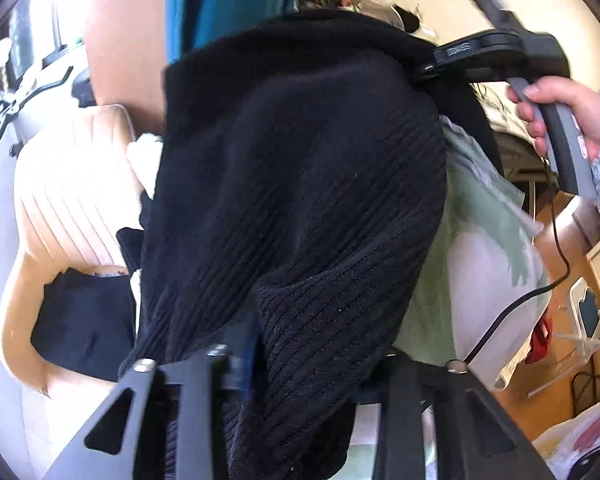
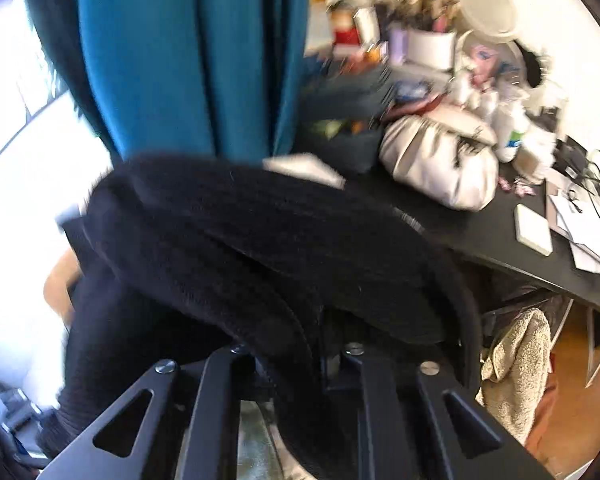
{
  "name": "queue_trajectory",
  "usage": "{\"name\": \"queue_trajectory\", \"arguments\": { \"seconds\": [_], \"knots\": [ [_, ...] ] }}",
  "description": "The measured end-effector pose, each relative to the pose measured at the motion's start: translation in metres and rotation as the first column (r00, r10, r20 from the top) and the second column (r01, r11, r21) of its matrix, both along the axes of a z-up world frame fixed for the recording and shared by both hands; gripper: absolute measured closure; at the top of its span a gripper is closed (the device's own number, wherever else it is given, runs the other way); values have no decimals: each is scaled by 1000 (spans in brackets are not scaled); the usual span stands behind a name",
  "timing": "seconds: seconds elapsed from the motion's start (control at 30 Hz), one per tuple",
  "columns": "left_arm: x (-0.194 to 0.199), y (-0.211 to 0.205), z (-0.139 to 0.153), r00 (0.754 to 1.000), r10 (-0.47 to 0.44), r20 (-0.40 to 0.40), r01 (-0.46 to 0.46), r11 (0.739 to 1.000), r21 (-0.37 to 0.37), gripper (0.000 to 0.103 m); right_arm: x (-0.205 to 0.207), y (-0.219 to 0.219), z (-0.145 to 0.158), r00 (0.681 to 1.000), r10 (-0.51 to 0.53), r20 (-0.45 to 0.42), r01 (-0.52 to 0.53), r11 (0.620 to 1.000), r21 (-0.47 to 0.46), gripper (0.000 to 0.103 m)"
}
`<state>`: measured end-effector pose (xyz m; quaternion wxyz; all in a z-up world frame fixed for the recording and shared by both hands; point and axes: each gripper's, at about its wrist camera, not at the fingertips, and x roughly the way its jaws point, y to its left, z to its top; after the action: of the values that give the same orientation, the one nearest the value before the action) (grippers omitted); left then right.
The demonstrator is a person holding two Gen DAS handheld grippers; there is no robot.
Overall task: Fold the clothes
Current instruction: 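Grasp the black ribbed garment with both grippers and lift it off the pile, then carry the black garment with both grippers toward the patterned table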
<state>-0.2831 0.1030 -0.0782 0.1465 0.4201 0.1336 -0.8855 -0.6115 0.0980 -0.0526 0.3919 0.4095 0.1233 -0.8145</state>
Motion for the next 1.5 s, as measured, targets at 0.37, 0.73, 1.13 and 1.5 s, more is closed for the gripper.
{"name": "queue_trajectory", "arguments": {
  "seconds": [0.37, 0.73, 1.13, 1.5],
  "knots": [
    [67, -69, 150, 898, 146, -415, -195, 978, -78, 82, 31, 56, 156, 984, 8, -181, -64, 949, -308, 92],
    [12, -32, 253, 703, -222, -676, 71, 967, -245, 82, 78, 191, 259, 893, -299, -336, 123, 881, -457, 93],
    [-88, 167, 262, 561, -441, -700, 378, 889, -257, 82, 113, 418, 223, 760, -555, -338, 411, 814, -411, 93],
    [-178, 426, 237, 567, -382, -730, 438, 890, -126, 83, 104, 670, 179, 741, -606, -291, 522, 791, -319, 93]
  ]
}}
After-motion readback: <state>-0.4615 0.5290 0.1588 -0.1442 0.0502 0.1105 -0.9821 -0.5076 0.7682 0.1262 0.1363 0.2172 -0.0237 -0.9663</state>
